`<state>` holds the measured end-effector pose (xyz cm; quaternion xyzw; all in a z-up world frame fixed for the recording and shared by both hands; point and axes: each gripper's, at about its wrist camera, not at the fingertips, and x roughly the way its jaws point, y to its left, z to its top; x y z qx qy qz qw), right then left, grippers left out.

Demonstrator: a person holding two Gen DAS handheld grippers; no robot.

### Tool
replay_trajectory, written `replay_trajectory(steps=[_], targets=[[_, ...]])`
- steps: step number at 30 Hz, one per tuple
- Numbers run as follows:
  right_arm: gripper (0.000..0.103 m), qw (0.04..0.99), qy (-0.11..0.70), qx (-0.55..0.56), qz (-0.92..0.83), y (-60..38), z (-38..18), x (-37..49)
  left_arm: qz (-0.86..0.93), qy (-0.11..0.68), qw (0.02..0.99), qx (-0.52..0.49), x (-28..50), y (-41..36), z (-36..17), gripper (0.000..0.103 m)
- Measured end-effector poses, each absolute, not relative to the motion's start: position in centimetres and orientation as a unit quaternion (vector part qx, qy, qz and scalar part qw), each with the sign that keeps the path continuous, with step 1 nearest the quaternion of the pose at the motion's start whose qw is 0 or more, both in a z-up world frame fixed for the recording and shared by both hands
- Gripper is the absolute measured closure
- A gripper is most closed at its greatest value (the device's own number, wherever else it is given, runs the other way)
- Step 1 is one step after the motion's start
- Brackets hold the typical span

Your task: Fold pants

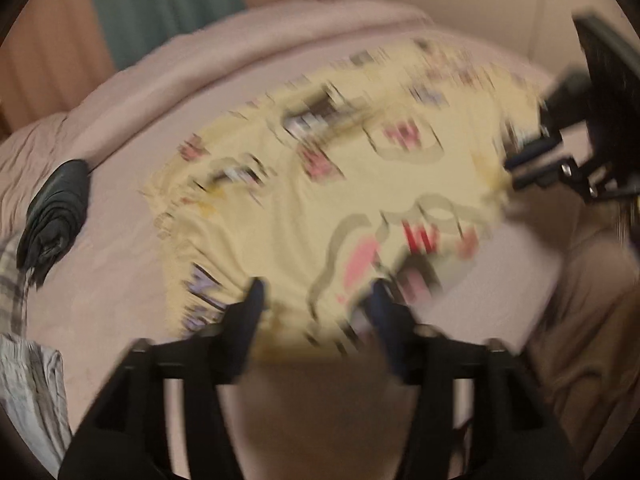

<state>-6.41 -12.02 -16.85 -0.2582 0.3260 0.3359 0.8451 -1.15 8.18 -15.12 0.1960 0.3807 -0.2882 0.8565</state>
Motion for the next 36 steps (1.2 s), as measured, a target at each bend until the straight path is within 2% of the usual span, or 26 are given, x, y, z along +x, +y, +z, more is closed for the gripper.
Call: replay_trajectory(steps=[4, 6, 10, 11, 13, 18, 19, 21, 23, 24, 28, 31, 32, 34, 36], targets=[[0.097, 0.871, 0.341, -0.152, 0.32, -14.8, -15.3, -3.6, -0.297, 0.375, 0.874, 0.091, 1.8, 8.8, -13.6, 0.033], [0.097, 0.872, 0.356, -0.134, 0.308, -15.0, -15.8, -2.5, -0.273, 0.383, 0.881, 0.061, 3.7, 8.5, -14.4, 0.03], [0.097, 0.854, 0.417, -0.194, 0.244, -14.6, -20.2, -1.0, -0.217, 0.462, 0.851, 0.124, 5.1, 7.0, -19.1, 0.032], [0.097, 0.846, 0.431, -0.205, 0.24, -14.8, -21.0, -1.4, -0.21, 0.479, 0.84, 0.145, 4.6, 7.0, -20.4, 0.03], [0.094, 0.85, 0.417, -0.217, 0.236, -15.5, -21.9, -3.2, -0.214, 0.451, 0.857, 0.125, 2.5, 8.3, -20.4, 0.029], [0.093, 0.846, 0.452, -0.138, 0.245, -17.8, -21.0, -3.5, -0.219, 0.476, 0.843, 0.119, 1.3, 9.0, -19.2, 0.027], [0.09, 0.846, 0.457, -0.124, 0.247, -18.1, -20.5, -3.1, -0.22, 0.475, 0.844, 0.117, 1.5, 9.3, -18.9, 0.027], [0.077, 0.858, 0.438, -0.094, 0.253, -18.7, -18.8, -2.1, -0.218, 0.453, 0.856, 0.118, 1.9, 9.8, -17.5, 0.027], [0.043, 0.873, 0.416, -0.072, 0.245, -19.8, -17.6, -1.4, -0.214, 0.431, 0.87, 0.111, 3.1, 9.9, -16.5, 0.024], [0.038, 0.882, 0.409, -0.059, 0.228, -20.6, -17.1, -0.7, -0.207, 0.425, 0.874, 0.108, 3.9, 9.8, -16.4, 0.022], [0.037, 0.904, 0.407, 0.013, 0.131, -26.3, -17.7, 3.2, -0.195, 0.431, 0.877, 0.086, 7.4, 8.9, -17.5, 0.022], [0.037, 0.882, 0.47, 0.013, 0.018, -30.8, -21.3, 4.5, -0.166, 0.47, 0.858, 0.121, 8.7, 8.4, -20.3, 0.022], [0.037, 0.873, 0.488, 0.006, 0.0, -31.6, -22.2, 4.2, -0.172, 0.46, 0.862, 0.127, 8.3, 8.5, -20.6, 0.021], [0.036, 0.881, 0.472, 0.001, 0.002, -33.3, -22.6, 2.1, -0.17, 0.45, 0.867, 0.134, 7.3, 9.3, -20.4, 0.017], [0.031, 0.878, 0.478, 0.014, -0.01, -34.9, -22.6, 0.6, -0.14, 0.465, 0.864, 0.133, 6.8, 10.7, -20.6, 0.002]])
